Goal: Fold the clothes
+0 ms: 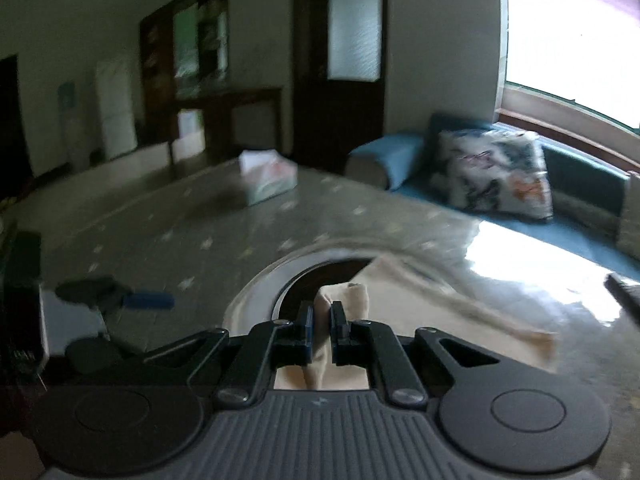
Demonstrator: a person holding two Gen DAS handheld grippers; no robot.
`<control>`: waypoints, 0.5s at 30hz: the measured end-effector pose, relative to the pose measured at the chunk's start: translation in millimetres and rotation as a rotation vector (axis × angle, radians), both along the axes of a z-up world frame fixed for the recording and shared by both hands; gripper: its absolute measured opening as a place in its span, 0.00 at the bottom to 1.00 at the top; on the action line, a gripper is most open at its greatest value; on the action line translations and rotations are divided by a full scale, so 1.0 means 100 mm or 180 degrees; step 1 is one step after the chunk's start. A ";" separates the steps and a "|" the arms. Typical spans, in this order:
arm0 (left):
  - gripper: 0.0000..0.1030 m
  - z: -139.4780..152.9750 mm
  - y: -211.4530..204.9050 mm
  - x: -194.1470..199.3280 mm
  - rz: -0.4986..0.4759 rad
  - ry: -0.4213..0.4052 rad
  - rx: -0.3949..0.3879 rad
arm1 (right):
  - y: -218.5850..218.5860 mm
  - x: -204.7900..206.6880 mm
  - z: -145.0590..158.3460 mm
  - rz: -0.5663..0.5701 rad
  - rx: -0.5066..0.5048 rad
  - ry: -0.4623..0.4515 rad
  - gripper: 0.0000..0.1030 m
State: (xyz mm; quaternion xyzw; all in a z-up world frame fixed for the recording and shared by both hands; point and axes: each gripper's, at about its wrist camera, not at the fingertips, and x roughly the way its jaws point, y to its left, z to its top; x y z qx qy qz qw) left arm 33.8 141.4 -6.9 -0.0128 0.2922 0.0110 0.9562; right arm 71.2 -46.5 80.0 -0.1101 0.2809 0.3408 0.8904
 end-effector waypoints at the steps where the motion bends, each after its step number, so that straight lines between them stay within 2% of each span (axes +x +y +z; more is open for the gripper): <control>1: 0.93 -0.01 0.03 -0.01 0.0019 0.0001 -0.0004 | 0.07 0.00 -0.06 0.0049 -0.0034 0.0042 0.07; 3: 0.94 -0.01 0.09 -0.04 0.0046 0.0004 -0.0017 | 0.20 0.00 -0.18 0.0144 -0.0101 0.0126 0.09; 8: 0.98 -0.01 0.12 -0.06 0.0036 -0.0005 -0.0040 | 0.20 0.01 -0.28 0.0188 -0.0115 0.0281 0.10; 15: 1.00 0.04 -0.12 0.09 -0.0144 -0.0045 -0.0054 | -0.28 0.04 -0.31 -0.0038 -0.0437 0.0264 0.14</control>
